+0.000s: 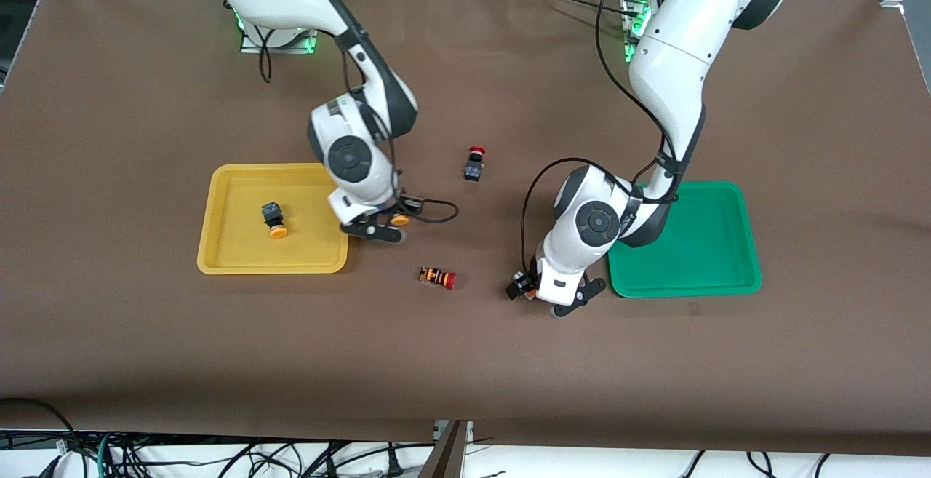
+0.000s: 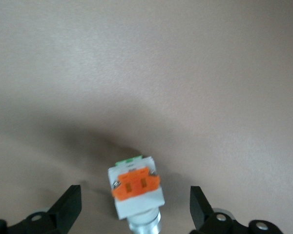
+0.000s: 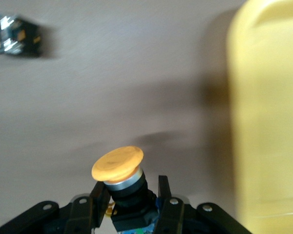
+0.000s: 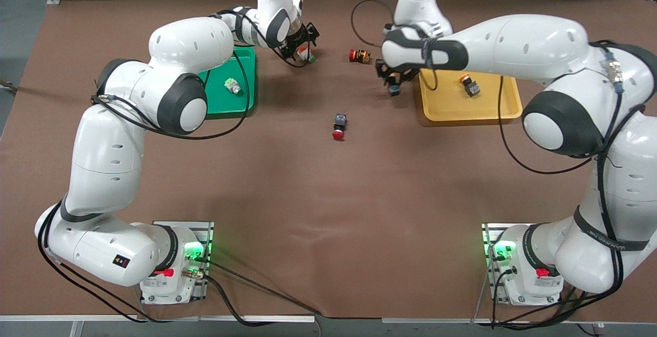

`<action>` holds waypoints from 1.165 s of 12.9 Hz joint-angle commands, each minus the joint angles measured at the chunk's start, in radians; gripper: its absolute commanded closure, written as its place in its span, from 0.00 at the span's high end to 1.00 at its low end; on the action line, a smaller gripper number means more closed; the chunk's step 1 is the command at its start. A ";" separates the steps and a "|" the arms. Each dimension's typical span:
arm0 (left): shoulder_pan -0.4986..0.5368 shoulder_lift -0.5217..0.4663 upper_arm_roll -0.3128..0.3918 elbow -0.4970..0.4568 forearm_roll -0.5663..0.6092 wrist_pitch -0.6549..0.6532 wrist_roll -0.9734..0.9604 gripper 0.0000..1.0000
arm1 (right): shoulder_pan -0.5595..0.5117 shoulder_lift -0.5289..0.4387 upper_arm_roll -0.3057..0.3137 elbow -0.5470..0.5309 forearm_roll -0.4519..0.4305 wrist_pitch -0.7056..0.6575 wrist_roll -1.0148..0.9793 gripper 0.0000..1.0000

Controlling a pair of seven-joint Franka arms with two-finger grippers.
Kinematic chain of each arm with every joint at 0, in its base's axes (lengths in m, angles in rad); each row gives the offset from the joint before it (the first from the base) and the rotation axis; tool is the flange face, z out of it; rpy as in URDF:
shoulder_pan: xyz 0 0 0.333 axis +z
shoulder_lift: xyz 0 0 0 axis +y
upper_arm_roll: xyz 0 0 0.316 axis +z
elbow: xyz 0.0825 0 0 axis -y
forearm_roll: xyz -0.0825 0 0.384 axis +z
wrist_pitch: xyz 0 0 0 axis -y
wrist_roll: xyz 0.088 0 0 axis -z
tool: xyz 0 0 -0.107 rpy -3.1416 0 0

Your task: Place green and yellow buttons in trays

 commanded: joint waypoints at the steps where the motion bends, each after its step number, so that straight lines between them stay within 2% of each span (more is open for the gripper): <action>1: -0.012 0.021 0.013 0.032 0.010 0.012 -0.005 0.48 | 0.000 -0.061 -0.114 -0.053 -0.002 -0.069 -0.235 0.22; 2: -0.012 0.021 0.013 0.032 0.013 0.012 -0.005 0.29 | 0.000 -0.068 -0.158 -0.082 -0.001 -0.065 -0.315 0.24; 3: -0.014 0.019 0.013 0.032 0.018 0.012 -0.004 0.16 | -0.002 -0.076 -0.188 -0.116 0.004 -0.054 -0.366 0.27; 5: -0.009 0.007 0.015 0.030 0.019 0.003 0.014 0.00 | -0.002 -0.078 -0.199 -0.179 0.021 0.007 -0.369 0.39; 6: -0.008 -0.030 0.019 0.027 0.028 -0.029 0.028 0.00 | -0.002 -0.076 -0.199 -0.211 0.028 0.068 -0.362 0.40; 7: -0.002 -0.067 0.025 0.029 0.057 -0.112 0.036 0.00 | -0.002 -0.075 -0.199 -0.231 0.054 0.104 -0.362 0.45; 9: 0.015 -0.145 0.047 0.030 0.186 -0.311 0.146 0.00 | -0.002 -0.079 -0.199 -0.230 0.076 0.098 -0.355 0.86; 10: 0.032 -0.176 0.049 0.030 0.226 -0.391 0.225 0.00 | -0.002 -0.096 -0.199 -0.219 0.074 0.084 -0.355 0.94; 11: 0.058 -0.203 0.050 0.026 0.240 -0.463 0.326 0.00 | -0.002 -0.111 -0.200 -0.202 0.074 0.060 -0.363 0.99; 14: 0.190 -0.231 0.049 0.020 0.246 -0.625 0.734 0.01 | -0.002 -0.208 -0.214 -0.186 0.062 0.044 -0.374 0.99; 15: 0.249 -0.231 0.049 -0.014 0.248 -0.639 0.852 0.02 | -0.002 -0.231 -0.235 -0.166 0.039 0.027 -0.378 0.99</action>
